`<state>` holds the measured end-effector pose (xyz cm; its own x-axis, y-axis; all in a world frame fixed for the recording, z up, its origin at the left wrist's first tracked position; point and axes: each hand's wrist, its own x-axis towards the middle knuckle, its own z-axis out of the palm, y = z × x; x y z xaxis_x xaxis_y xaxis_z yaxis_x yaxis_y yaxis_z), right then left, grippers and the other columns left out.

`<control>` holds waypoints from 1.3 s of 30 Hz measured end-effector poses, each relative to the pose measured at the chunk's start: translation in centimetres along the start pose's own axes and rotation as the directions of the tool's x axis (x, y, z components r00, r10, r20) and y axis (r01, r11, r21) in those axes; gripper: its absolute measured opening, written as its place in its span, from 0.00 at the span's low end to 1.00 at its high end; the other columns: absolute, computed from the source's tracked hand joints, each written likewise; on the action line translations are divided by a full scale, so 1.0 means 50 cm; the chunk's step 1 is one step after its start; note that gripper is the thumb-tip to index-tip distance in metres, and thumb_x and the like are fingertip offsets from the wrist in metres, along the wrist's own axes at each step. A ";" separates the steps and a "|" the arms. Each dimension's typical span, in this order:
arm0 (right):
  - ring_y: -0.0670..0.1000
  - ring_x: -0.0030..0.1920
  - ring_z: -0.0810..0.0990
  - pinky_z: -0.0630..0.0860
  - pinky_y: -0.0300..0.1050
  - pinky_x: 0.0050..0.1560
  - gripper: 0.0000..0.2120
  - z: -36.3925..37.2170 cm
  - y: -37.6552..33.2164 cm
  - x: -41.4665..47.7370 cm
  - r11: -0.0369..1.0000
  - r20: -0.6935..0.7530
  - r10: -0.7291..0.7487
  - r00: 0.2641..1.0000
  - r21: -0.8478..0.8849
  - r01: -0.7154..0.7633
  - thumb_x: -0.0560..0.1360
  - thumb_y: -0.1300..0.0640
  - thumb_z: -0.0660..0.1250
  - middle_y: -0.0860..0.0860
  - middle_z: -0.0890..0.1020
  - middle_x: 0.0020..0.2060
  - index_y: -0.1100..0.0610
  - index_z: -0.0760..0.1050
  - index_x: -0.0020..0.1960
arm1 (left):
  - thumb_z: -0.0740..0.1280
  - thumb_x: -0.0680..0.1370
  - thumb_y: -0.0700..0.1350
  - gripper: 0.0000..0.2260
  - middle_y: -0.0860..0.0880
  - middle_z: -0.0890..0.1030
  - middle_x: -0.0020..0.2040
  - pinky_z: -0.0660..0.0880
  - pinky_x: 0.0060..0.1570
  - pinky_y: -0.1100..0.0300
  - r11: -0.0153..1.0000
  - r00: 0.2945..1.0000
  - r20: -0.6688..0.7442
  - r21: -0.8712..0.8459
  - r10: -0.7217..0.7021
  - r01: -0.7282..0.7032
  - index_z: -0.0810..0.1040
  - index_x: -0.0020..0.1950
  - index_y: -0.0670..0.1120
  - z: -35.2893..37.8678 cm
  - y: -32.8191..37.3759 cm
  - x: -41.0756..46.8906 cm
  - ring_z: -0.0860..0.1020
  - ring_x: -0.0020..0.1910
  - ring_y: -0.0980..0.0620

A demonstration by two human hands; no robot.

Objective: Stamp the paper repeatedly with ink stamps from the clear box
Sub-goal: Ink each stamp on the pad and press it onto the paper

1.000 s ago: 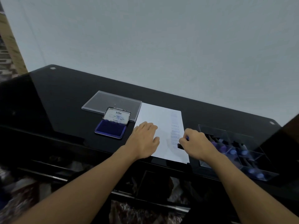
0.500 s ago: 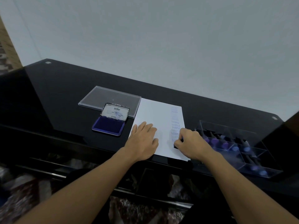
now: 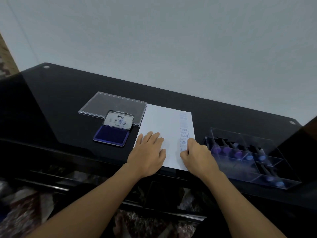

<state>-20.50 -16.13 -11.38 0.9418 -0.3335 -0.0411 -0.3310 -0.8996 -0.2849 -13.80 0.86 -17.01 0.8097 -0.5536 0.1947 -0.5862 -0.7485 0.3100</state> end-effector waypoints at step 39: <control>0.51 0.37 0.72 0.69 0.47 0.32 0.05 -0.003 -0.010 -0.002 0.997 0.027 0.050 0.998 0.053 -0.051 0.80 0.54 0.57 0.52 0.75 0.46 0.55 0.64 0.48 | 0.49 0.81 0.53 0.24 0.48 0.59 0.79 0.47 0.77 0.45 1.000 0.999 0.032 -0.018 -0.013 0.014 0.64 0.75 0.48 -0.006 0.005 -0.001 0.52 0.79 0.47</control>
<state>-20.46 -15.68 -11.08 0.9255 -0.3701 -0.0805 -0.3750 -0.8653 -0.3326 -13.98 0.80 -16.67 0.8162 -0.5549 0.1611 -0.5744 -0.7493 0.3294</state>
